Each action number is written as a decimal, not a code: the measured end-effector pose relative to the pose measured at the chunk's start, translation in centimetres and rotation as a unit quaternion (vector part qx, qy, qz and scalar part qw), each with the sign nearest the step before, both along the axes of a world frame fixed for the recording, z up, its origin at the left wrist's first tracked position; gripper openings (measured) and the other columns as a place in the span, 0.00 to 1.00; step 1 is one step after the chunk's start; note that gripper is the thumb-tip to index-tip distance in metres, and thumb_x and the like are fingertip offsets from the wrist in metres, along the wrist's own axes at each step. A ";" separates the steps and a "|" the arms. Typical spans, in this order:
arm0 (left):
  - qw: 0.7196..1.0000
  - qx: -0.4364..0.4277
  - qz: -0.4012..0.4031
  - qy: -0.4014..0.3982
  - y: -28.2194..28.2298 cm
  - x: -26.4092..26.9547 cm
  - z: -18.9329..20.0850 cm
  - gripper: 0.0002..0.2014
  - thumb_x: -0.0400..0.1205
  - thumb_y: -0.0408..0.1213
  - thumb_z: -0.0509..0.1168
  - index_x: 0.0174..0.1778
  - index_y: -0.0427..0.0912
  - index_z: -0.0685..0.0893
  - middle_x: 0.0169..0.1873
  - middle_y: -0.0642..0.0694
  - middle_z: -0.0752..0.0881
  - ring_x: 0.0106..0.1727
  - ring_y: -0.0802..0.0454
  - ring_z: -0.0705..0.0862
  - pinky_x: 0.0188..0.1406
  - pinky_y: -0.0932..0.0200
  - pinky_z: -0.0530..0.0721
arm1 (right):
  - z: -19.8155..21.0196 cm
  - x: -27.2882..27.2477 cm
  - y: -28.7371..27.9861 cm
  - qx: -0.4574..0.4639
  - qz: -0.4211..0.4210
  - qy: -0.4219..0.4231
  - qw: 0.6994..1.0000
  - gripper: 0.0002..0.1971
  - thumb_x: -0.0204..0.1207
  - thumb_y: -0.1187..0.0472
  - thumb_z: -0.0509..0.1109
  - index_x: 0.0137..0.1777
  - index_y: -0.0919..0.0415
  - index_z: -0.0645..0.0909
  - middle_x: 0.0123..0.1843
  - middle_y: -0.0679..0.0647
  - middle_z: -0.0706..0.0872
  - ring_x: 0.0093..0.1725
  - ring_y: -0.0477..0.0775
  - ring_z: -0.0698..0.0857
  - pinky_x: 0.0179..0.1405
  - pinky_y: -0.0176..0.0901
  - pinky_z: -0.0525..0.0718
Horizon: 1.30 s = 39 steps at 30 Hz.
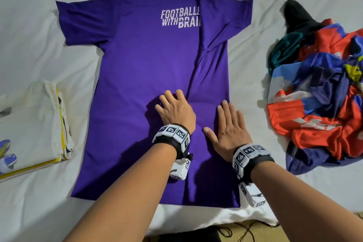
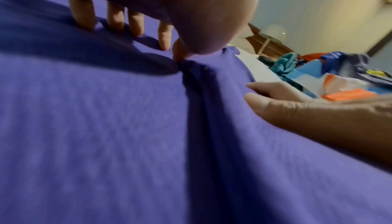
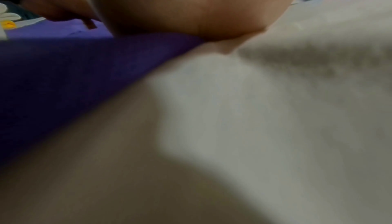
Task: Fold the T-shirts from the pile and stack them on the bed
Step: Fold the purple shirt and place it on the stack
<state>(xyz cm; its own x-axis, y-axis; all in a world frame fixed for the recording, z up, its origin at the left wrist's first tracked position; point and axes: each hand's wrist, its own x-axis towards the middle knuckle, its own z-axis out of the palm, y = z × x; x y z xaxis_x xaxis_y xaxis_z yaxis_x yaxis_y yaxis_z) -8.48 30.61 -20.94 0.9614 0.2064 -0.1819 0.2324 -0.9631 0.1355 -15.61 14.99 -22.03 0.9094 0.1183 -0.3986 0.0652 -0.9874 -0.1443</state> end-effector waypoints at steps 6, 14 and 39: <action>0.938 0.038 -0.344 -0.016 -1.3 2.0 -1.4 0.35 0.90 0.51 0.49 0.91 0.43 0.44 0.90 0.39 0.38 0.90 0.40 0.38 0.84 0.25 0.45 | 0.6 3.3 -0.8 0.015 0.020 -0.059 0.998 0.46 0.83 0.33 0.46 0.89 0.68 0.51 0.91 0.64 0.48 0.90 0.64 0.41 0.87 0.67 0.43; 0.957 -0.015 -0.287 -0.031 3.7 4.4 -0.8 0.30 0.89 0.55 0.48 0.84 0.44 0.70 0.82 0.33 0.68 0.85 0.32 0.64 0.78 0.29 0.69 | 3.3 8.8 -2.9 0.043 -0.042 -0.119 0.991 0.23 0.84 0.39 0.52 0.60 0.57 0.77 0.57 0.57 0.78 0.56 0.65 0.79 0.63 0.63 0.75; 0.956 -0.254 -0.136 -0.047 -8.6 23.8 2.1 0.10 0.84 0.36 0.63 0.62 0.43 0.81 0.57 0.43 0.84 0.60 0.39 0.81 0.61 0.40 0.75 | 3.7 37.6 -8.7 0.276 -0.431 -0.088 0.854 0.22 0.78 0.54 0.74 0.68 0.65 0.81 0.62 0.62 0.88 0.65 0.65 0.85 0.63 0.46 0.78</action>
